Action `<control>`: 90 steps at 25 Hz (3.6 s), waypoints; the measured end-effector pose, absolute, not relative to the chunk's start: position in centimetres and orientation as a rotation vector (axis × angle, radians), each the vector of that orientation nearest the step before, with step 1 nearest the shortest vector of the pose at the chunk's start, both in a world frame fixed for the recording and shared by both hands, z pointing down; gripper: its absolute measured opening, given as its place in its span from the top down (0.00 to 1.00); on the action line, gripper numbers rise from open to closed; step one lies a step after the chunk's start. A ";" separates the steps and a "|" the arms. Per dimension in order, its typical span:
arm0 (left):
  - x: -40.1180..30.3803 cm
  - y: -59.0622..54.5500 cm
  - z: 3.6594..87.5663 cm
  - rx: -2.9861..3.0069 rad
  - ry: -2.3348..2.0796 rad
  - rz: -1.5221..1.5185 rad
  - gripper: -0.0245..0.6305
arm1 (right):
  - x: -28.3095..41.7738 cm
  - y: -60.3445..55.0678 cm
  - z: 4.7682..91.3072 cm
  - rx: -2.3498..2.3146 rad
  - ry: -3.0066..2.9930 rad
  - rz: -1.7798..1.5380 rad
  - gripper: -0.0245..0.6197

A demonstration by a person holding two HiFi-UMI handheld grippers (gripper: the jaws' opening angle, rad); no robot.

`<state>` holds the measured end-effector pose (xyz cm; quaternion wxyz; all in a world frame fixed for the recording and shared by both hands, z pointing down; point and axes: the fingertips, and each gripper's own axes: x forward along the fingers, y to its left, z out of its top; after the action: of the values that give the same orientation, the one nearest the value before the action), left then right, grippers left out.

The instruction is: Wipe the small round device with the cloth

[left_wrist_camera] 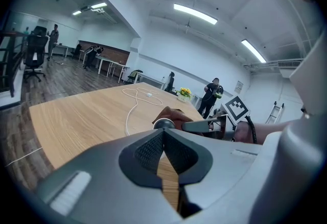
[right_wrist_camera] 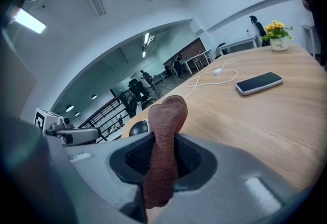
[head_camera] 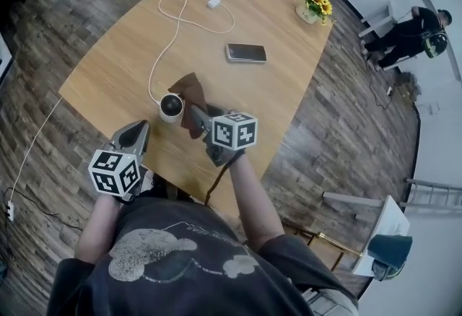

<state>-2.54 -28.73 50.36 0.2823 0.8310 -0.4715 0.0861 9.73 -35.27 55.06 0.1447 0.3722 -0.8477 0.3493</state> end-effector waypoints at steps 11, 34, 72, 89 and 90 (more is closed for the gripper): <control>-3.3 -28.5 51.5 2.184 -1.271 0.238 0.93 | 9.7 -34.3 61.3 0.999 -2.273 1.141 0.85; -4.3 -24.4 49.8 2.166 -1.447 0.219 0.93 | 11.5 -31.5 52.9 1.179 -2.502 1.019 0.85; -9.7 -36.4 53.3 2.470 -0.656 0.424 0.93 | -1.0 -33.6 54.2 2.028 -2.092 1.371 0.85; -10.8 -36.1 54.5 2.438 -0.653 0.424 0.93 | -3.3 -32.2 59.6 1.926 -1.980 1.528 0.85; -10.8 -36.1 54.5 2.435 -0.655 0.421 0.93 | -3.6 -32.2 59.3 1.906 -1.998 1.519 0.85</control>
<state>-10.82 -36.10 54.46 0.2883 0.9120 -0.2454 0.1577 -3.57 -32.17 59.31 -0.0051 0.6049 -0.6339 0.4820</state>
